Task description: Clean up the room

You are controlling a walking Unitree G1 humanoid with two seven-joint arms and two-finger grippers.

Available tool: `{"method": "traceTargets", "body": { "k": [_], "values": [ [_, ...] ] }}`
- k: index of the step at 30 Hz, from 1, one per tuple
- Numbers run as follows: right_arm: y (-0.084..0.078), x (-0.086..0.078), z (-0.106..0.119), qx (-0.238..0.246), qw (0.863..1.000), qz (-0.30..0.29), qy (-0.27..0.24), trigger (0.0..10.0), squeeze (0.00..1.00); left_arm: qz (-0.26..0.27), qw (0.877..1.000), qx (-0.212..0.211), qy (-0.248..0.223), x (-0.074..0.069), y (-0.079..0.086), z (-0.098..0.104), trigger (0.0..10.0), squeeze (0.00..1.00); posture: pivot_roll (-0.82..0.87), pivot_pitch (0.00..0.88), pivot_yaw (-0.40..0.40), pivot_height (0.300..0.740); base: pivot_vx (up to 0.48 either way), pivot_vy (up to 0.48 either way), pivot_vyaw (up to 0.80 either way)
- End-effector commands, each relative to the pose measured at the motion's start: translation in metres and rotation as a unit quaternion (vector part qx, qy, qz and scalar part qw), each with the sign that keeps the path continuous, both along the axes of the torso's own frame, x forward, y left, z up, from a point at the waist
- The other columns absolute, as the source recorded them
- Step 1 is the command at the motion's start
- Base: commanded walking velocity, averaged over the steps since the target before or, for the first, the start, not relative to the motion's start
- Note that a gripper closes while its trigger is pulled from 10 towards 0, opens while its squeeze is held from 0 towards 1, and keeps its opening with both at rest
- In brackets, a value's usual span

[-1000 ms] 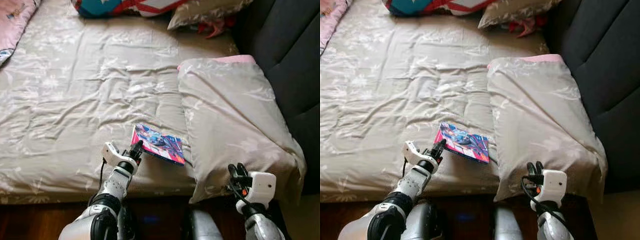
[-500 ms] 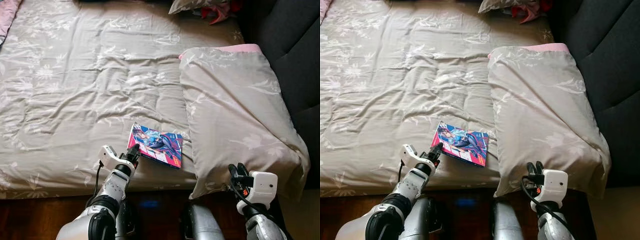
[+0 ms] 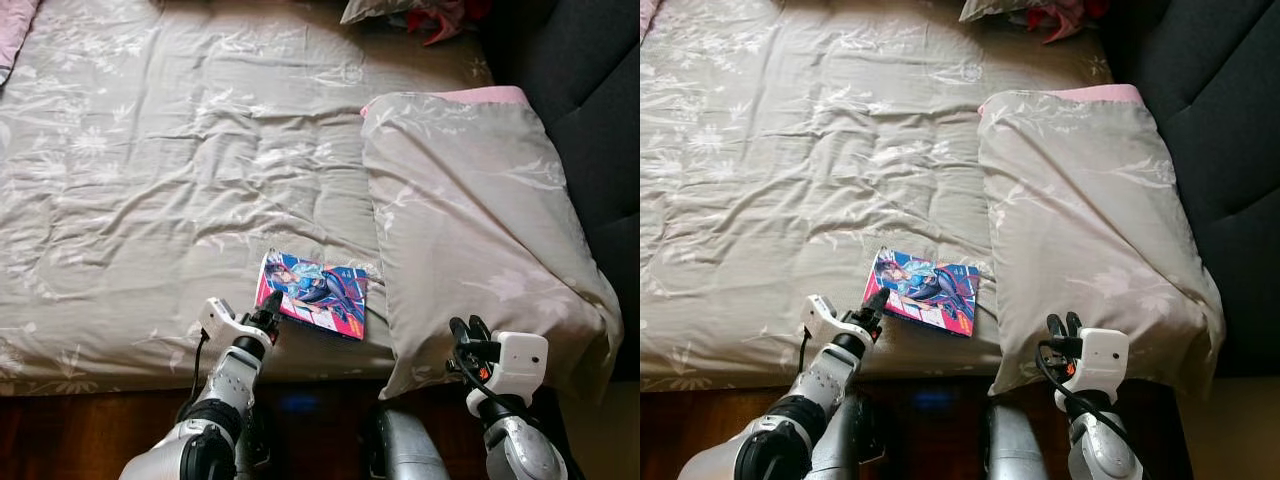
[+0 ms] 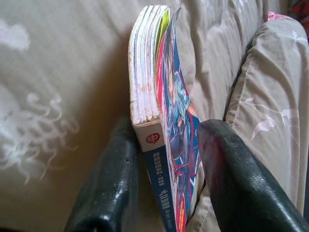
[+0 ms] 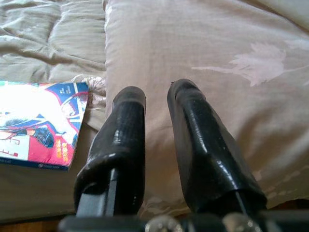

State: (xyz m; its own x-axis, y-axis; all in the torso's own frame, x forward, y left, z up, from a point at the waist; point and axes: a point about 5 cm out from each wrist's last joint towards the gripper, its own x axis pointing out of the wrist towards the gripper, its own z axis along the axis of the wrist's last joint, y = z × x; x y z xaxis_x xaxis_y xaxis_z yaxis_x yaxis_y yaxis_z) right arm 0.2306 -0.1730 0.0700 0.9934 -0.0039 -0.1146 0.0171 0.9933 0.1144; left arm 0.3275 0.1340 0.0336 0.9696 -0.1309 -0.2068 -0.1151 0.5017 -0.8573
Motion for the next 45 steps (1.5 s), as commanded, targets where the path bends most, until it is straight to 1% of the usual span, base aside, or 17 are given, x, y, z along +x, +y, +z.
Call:
{"method": "traceTargets", "body": {
  "k": [1,8,12,20,25,27,31,32,33,34,37,40,41,42,43,44,45],
  "values": [
    [-0.003,-0.006,-0.013,0.0,1.0,-0.008,0.03,10.0,0.0,-0.01,1.0,0.002,0.008,-0.009,-0.001,-0.009,10.0,1.0,-0.21,0.371,-0.077,0.655,0.0,0.0,0.0],
    [-0.003,-0.003,-0.014,0.001,1.0,-0.008,0.03,10.0,0.0,-0.011,1.0,0.017,0.013,-0.014,0.006,-0.014,10.0,1.0,-0.2,0.361,-0.076,0.655,0.0,0.0,0.0],
    [-0.003,-0.003,-0.014,0.001,1.0,-0.008,0.029,10.0,0.0,-0.006,1.0,0.02,0.018,-0.014,0.008,-0.015,10.0,1.0,-0.2,0.356,-0.078,0.655,0.0,0.0,0.0],
    [-0.004,-0.003,-0.016,-0.001,1.0,-0.007,0.031,10.0,0.0,-0.003,1.0,0.025,0.012,-0.011,0.008,-0.012,10.0,1.0,-0.19,0.349,-0.081,0.655,0.0,0.0,0.0],
    [-0.006,-0.001,-0.018,-0.003,0.999,-0.007,0.033,10.0,0.0,0.009,0.999,0.037,0.02,-0.014,0.017,-0.015,10.0,1.0,-0.18,0.336,-0.084,0.655,0.0,0.0,0.0],
    [-0.006,0.0,-0.019,-0.004,0.999,-0.007,0.034,10.0,0.0,0.016,0.998,0.053,0.033,-0.018,0.023,-0.019,10.0,1.0,-0.18,0.332,-0.085,0.655,0.0,0.0,0.0],
    [-0.007,0.002,-0.022,-0.006,0.999,-0.006,0.037,10.0,0.0,0.021,0.993,0.101,0.058,-0.024,0.032,-0.026,10.0,1.0,-0.17,0.317,-0.088,0.655,0.0,0.0,0.0],
    [-0.007,0.004,-0.023,-0.007,0.999,-0.006,0.039,10.0,0.0,0.031,0.989,0.127,0.075,-0.027,0.038,-0.029,10.0,0.97,-0.17,0.311,-0.088,0.655,0.0,0.0,0.0],
    [-0.007,0.005,-0.023,-0.006,0.999,-0.005,0.039,10.0,0.0,0.039,0.987,0.135,0.083,-0.028,0.041,-0.031,10.0,0.0,-0.16,0.305,-0.087,0.655,0.0,0.0,0.0],
    [-0.006,0.007,-0.024,-0.005,0.999,-0.004,0.039,10.0,0.0,0.047,0.984,0.145,0.089,-0.03,0.045,-0.031,10.0,0.0,-0.16,0.299,-0.086,0.655,0.0,0.0,0.0],
    [-0.003,0.013,-0.024,-0.003,0.999,-0.002,0.035,10.0,0.0,0.066,0.982,0.155,0.081,-0.028,0.054,-0.027,10.0,0.0,-0.15,0.276,-0.081,0.655,0.0,0.0,0.0],
    [-0.003,0.017,-0.024,-0.001,0.999,-0.001,0.033,10.0,0.0,0.064,0.982,0.163,0.071,-0.025,0.055,-0.023,10.0,0.0,-0.14,0.258,-0.076,0.655,0.0,0.0,0.0],
    [-0.002,0.021,-0.023,-0.001,1.0,0.0,0.029,10.0,0.0,0.056,0.982,0.175,0.051,-0.021,0.055,-0.017,10.0,0.0,-0.13,0.24,-0.07,0.655,0.0,0.0,0.0],
    [-0.002,0.021,-0.023,-0.001,1.0,0.0,0.029,10.0,0.0,0.056,0.982,0.175,0.051,-0.021,0.055,-0.017,10.0,0.0,-0.13,0.24,-0.07,0.655,0.0,0.0,0.0],
    [-0.002,0.025,-0.022,0.0,1.0,0.001,0.025,10.0,0.0,0.039,0.978,0.205,0.023,-0.018,0.052,-0.011,10.0,0.0,-0.13,0.226,-0.064,0.655,0.0,0.0,0.0],
    [-0.003,0.027,-0.023,0.001,1.0,0.001,0.023,10.0,0.0,0.016,0.968,0.252,-0.006,-0.017,0.048,-0.006,10.0,0.0,-0.13,0.218,-0.059,0.655,0.0,0.0,0.0],
    [-0.003,0.028,-0.024,0.001,1.0,0.0,0.024,10.0,0.0,0.004,0.961,0.277,-0.018,-0.016,0.046,-0.004,10.0,0.0,-0.13,0.204,-0.052,0.655,0.0,0.0,0.0]
  ]
}}
